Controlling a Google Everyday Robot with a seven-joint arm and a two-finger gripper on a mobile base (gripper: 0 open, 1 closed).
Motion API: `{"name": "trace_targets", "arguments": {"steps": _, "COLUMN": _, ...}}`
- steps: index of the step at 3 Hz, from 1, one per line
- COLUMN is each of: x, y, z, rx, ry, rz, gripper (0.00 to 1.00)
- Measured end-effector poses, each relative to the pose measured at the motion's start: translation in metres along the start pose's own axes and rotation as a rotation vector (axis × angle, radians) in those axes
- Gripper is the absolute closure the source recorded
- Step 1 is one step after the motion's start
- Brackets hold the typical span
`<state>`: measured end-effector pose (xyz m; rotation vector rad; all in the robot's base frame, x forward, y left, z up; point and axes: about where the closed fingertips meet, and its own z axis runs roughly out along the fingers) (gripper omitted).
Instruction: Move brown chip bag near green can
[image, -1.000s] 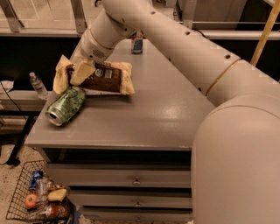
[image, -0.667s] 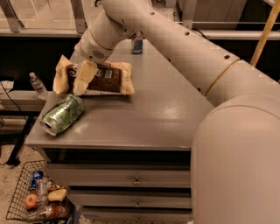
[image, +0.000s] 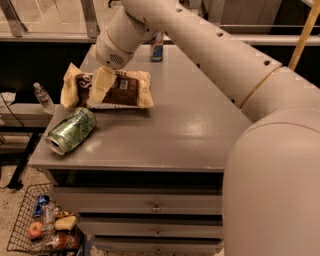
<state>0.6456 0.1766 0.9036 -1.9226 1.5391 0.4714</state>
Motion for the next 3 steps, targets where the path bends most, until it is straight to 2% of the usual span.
{"name": "trace_targets", "arguments": {"steps": 1, "x": 0.013, "y": 0.008, "z": -0.047, "rx": 0.048, "ry": 0.078, "rz": 0.033, "gripper": 0.0}}
{"name": "trace_targets", "arguments": {"steps": 2, "x": 0.034, "y": 0.019, "z": -0.102, "rx": 0.116, "ry": 0.133, "rz": 0.092, "gripper": 0.0}}
{"name": "trace_targets", "arguments": {"steps": 3, "x": 0.072, "y": 0.035, "z": -0.137, "rx": 0.152, "ry": 0.124, "rz": 0.162, "gripper": 0.0}}
